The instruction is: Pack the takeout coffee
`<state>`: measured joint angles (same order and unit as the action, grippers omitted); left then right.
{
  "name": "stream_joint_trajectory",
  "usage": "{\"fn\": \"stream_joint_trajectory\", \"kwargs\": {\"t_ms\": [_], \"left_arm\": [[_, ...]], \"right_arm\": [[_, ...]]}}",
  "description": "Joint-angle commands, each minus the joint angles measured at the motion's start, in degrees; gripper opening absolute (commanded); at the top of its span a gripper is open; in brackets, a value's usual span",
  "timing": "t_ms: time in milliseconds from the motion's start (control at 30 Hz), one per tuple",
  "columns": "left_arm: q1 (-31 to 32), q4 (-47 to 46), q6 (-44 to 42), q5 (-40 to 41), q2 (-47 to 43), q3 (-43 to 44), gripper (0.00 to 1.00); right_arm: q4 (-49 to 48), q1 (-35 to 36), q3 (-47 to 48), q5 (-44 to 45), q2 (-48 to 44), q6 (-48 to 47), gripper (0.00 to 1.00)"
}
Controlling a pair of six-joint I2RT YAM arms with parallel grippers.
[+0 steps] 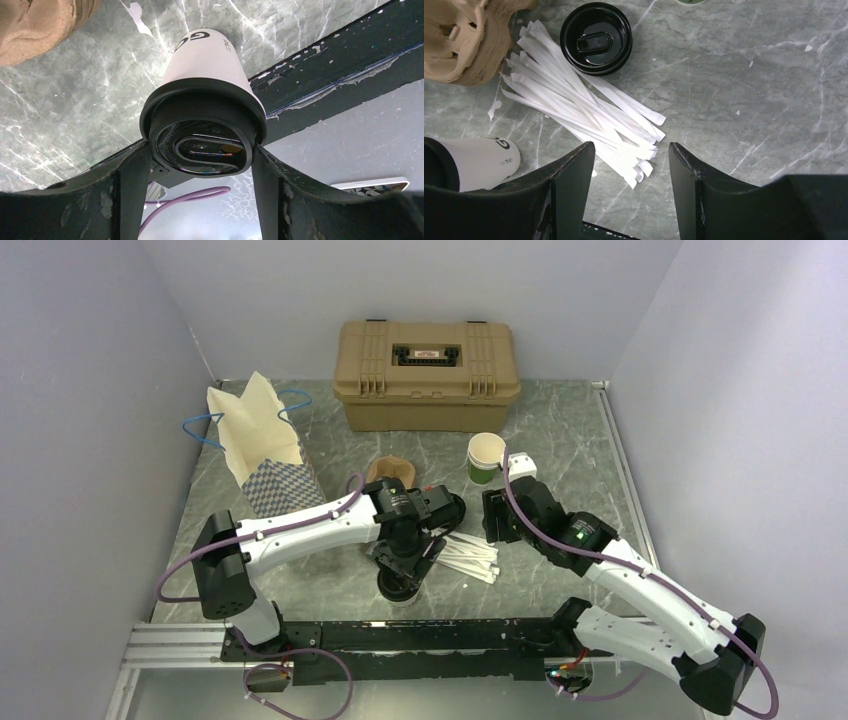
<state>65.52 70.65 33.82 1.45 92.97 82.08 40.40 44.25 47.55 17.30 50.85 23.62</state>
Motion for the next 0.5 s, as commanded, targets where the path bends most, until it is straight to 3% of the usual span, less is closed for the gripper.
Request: {"fn": "stream_joint_trajectory", "kwargs": {"t_ms": [0, 467], "left_arm": [[0.40, -0.44, 0.63, 1.01, -0.14, 0.54, 0.61], [0.71, 0.04, -0.01, 1.22, 0.99, 2.48, 0.74]], "right_arm": [[-0.40, 0.22, -0.44, 1.34, -0.86, 0.73, 0.60], [0.25, 0.22, -0.52, 2.04, -2.18, 1.07, 0.62]]}}
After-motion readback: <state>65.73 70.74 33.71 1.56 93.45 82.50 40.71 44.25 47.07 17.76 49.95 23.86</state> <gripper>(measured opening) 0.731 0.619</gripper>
